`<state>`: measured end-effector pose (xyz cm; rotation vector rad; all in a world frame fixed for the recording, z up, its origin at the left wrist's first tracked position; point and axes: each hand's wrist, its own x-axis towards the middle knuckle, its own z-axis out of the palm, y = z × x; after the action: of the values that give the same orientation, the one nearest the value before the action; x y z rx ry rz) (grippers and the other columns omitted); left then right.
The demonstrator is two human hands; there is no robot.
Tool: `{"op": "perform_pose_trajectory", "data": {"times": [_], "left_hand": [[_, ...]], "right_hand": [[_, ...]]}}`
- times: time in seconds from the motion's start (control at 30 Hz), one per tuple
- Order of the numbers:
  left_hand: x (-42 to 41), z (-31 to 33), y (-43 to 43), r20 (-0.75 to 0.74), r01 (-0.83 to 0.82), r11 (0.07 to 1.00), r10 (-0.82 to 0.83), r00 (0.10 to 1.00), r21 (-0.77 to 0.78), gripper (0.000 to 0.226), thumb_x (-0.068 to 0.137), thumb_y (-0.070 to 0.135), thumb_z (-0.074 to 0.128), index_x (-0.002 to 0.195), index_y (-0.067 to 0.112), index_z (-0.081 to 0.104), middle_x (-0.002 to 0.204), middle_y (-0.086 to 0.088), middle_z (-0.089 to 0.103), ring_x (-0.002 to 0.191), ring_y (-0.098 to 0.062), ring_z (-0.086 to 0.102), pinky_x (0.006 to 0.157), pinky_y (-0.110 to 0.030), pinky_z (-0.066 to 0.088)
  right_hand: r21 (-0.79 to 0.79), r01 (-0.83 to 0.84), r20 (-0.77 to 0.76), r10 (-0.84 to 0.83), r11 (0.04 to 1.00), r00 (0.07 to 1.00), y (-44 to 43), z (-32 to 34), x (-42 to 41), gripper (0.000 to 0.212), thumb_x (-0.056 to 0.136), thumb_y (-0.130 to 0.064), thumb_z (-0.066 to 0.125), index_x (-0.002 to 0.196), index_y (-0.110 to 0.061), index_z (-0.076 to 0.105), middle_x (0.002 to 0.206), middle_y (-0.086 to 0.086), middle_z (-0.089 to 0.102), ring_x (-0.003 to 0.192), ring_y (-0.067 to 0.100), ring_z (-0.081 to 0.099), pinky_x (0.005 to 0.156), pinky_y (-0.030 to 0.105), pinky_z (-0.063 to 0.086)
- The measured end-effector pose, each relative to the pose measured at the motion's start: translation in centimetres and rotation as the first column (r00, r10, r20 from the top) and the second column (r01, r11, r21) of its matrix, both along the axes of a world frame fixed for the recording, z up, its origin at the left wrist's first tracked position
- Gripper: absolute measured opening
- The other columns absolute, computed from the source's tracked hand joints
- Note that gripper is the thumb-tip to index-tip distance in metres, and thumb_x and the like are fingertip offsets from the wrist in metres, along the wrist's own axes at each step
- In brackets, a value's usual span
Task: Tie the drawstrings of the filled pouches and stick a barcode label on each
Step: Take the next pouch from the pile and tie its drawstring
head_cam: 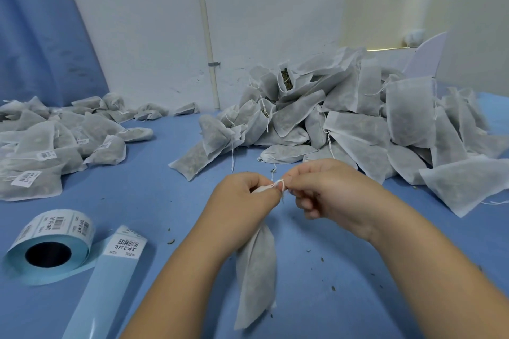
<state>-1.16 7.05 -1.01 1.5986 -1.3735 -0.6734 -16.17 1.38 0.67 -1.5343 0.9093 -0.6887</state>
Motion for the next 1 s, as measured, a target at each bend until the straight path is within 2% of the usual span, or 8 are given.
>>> {"op": "perform_pose_trajectory", "data": {"times": [0.1,0.2,0.33,0.43,0.63,0.8,0.9,1.0], "left_hand": [[0.0,0.2,0.2,-0.046,0.023,1.0,-0.023,0.999,0.005,0.033,0.089,0.036,0.068,0.058,0.026,0.063,0.056,0.01,0.044,0.05,-0.005,0.037,0.047,-0.017,0.029],[-0.1,0.3,0.3,-0.065,0.036,0.999,-0.035,0.997,0.014,0.031,0.088,0.038,0.069,0.06,0.025,0.063,0.061,0.005,0.044,0.057,-0.009,0.038,0.054,-0.025,0.029],[-0.2,0.3,0.3,-0.05,0.017,1.0,-0.017,0.999,-0.006,0.027,0.086,0.039,0.069,0.065,0.023,0.066,0.053,0.014,0.044,0.049,-0.003,0.038,0.046,-0.014,0.029],[-0.2,0.2,0.3,-0.043,0.019,0.999,-0.02,0.999,-0.034,0.024,0.088,0.037,0.068,0.067,0.023,0.068,0.049,0.017,0.044,0.045,0.0,0.038,0.043,-0.011,0.029],[-0.2,0.3,0.3,-0.038,0.018,0.997,-0.021,0.999,-0.069,0.012,0.085,0.028,0.068,0.073,0.027,0.071,0.055,0.023,0.056,0.053,0.007,0.048,0.049,-0.006,0.034],[0.1,0.1,0.1,-0.073,0.001,0.999,-0.004,0.997,-0.042,0.01,0.083,0.029,0.07,0.074,0.024,0.069,0.058,0.014,0.054,0.054,-0.002,0.047,0.052,-0.014,0.037],[0.6,0.2,0.1,-0.179,0.075,0.997,-0.072,0.981,0.009,0.014,0.081,0.03,0.072,0.068,0.025,0.069,0.066,0.009,0.061,0.06,-0.007,0.051,0.064,-0.026,0.041],[0.8,0.5,0.1,-0.32,0.172,0.984,-0.147,0.936,0.051,0.013,0.076,0.032,0.073,0.065,0.026,0.072,0.071,0.007,0.065,0.06,-0.009,0.053,0.067,-0.027,0.044]], "right_hand": [[0.129,-0.041,0.079,0.031,0.991,0.996,0.0,0.2,0.0,0.017,0.088,-0.007,0.058,0.071,-0.011,0.059,0.058,0.0,0.041,0.048,0.013,0.034,0.044,0.023,0.027],[0.212,-0.095,0.13,0.069,0.973,0.989,0.0,0.4,-0.1,0.024,0.086,-0.008,0.057,0.063,-0.013,0.058,0.056,0.001,0.039,0.046,0.013,0.033,0.041,0.023,0.027],[0.251,-0.189,0.186,0.144,0.949,0.972,0.0,0.6,-0.3,0.015,0.085,-0.009,0.055,0.071,-0.008,0.059,0.057,0.003,0.044,0.046,0.014,0.042,0.041,0.023,0.036],[0.241,-0.216,0.204,0.168,0.946,0.964,-0.1,0.5,-0.3,0.02,0.09,-0.015,0.057,0.071,-0.01,0.06,0.061,0.004,0.048,0.05,0.015,0.048,0.046,0.024,0.042],[0.081,-0.121,0.113,0.112,0.989,0.987,0.2,0.0,0.0,0.02,0.085,-0.011,0.069,0.067,-0.013,0.059,0.058,-0.002,0.052,0.056,0.014,0.051,0.056,0.026,0.041],[-0.236,0.01,-0.015,-0.014,0.972,1.0,0.4,0.0,0.0,0.013,0.081,-0.019,0.073,0.075,-0.011,0.064,0.064,-0.003,0.063,0.062,0.006,0.06,0.063,0.025,0.046],[-0.35,0.069,0.04,-0.058,0.934,0.997,0.4,0.1,0.0,0.012,0.078,-0.016,0.076,0.072,-0.008,0.07,0.067,0.005,0.07,0.063,0.007,0.063,0.057,0.019,0.048],[-0.376,0.096,0.084,-0.069,0.922,0.994,0.3,0.3,-0.1,0.007,0.078,-0.013,0.076,0.072,-0.01,0.075,0.068,0.005,0.072,0.063,0.007,0.066,0.057,0.016,0.05]]}}
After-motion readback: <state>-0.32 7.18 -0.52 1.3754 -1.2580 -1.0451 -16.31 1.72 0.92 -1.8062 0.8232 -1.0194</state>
